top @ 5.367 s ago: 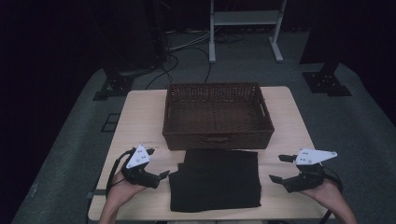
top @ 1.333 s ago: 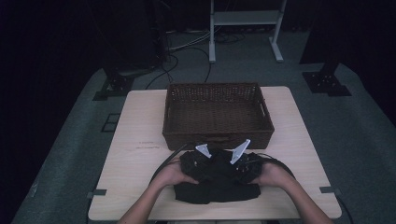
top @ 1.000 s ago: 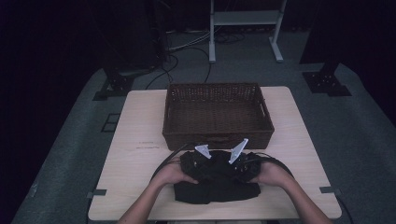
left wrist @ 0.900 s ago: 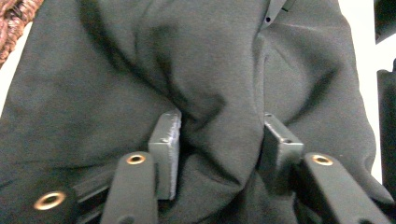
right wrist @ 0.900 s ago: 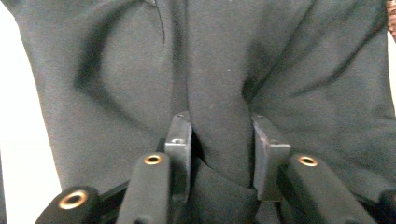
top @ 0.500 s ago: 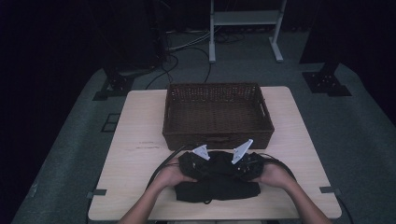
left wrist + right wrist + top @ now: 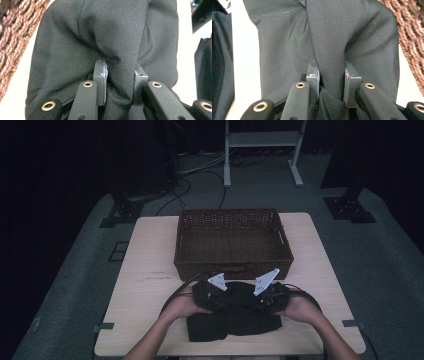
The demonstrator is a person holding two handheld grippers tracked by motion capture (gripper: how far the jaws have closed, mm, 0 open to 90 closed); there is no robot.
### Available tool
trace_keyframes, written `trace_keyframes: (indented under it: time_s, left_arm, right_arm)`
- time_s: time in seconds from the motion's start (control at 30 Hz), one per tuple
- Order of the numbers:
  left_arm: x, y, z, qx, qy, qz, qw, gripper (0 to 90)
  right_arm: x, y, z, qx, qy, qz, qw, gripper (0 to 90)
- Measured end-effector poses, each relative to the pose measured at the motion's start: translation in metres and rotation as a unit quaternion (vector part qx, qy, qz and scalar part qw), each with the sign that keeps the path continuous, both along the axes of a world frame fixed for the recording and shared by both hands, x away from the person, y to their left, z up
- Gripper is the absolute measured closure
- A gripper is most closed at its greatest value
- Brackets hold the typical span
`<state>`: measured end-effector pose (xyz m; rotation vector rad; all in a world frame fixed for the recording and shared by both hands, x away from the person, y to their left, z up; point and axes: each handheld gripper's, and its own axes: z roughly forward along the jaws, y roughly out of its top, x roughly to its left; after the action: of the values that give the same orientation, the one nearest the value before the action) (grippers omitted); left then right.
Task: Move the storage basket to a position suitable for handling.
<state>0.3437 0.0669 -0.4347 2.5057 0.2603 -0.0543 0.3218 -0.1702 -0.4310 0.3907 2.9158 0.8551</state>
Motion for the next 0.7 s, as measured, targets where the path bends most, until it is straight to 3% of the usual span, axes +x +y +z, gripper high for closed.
trace_keyframes:
  time_s: [0.7]
  left_arm:
    - [-0.011,0.005,0.036,-0.007,-0.032,-0.007,0.9994,72.1]
  right_arm:
    - [-0.007,-0.001,0.036,0.021,-0.017,0.008,0.9996,71.1]
